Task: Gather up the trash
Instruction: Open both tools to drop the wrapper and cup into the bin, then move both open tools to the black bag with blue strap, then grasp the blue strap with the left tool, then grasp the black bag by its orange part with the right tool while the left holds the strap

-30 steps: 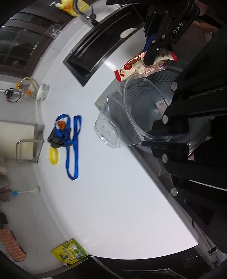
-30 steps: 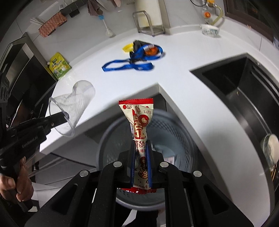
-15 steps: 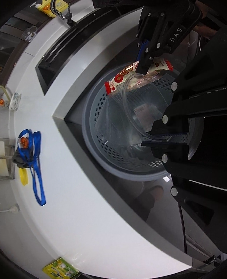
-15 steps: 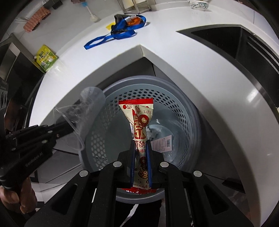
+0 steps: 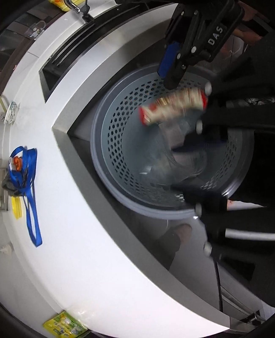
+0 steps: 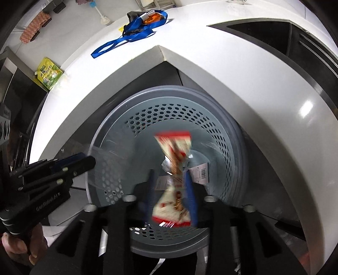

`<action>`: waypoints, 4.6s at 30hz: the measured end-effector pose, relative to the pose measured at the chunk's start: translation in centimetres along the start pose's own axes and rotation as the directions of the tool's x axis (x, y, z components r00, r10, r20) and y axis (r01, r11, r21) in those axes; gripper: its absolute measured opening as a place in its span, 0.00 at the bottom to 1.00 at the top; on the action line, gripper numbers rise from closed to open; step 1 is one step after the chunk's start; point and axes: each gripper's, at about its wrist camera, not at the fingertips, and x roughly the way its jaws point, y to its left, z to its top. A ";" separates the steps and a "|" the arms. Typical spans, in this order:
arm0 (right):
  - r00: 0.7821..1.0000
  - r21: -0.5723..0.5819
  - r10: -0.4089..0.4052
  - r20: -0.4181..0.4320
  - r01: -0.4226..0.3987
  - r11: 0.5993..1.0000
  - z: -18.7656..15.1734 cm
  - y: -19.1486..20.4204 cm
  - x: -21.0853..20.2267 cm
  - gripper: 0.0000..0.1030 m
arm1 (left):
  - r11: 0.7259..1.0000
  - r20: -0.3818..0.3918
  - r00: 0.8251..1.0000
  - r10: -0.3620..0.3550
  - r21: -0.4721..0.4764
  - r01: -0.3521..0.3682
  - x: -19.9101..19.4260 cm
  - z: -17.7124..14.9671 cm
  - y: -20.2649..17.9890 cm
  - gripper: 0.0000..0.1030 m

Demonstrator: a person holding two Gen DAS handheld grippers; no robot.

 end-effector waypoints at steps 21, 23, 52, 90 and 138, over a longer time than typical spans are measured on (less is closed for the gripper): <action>0.998 -0.058 0.052 0.019 -0.051 0.997 0.4 1.8 -3.9 0.48 | 0.995 0.067 0.997 0.036 -0.095 -0.030 -5.2 1.0 2.4 0.63; 0.998 -0.071 0.059 0.038 -0.056 0.996 0.9 2.0 -4.8 0.48 | 0.994 0.090 0.995 0.042 -0.101 -0.033 -6.2 1.6 2.5 0.63; 0.982 -0.008 -0.002 0.189 0.003 1.000 11.5 2.3 -7.4 0.59 | 0.997 0.294 0.954 0.066 -0.060 -0.050 -6.5 15.6 5.5 0.87; 0.990 0.225 -0.063 0.128 0.033 0.974 14.9 -0.2 -1.8 0.59 | 0.985 0.184 0.982 -0.052 0.172 0.020 6.8 26.2 6.7 0.46; 0.974 0.065 -0.117 0.194 0.107 0.992 31.5 4.7 7.2 0.59 | 0.991 0.276 0.960 0.049 -0.130 -0.014 -4.6 22.4 26.3 0.02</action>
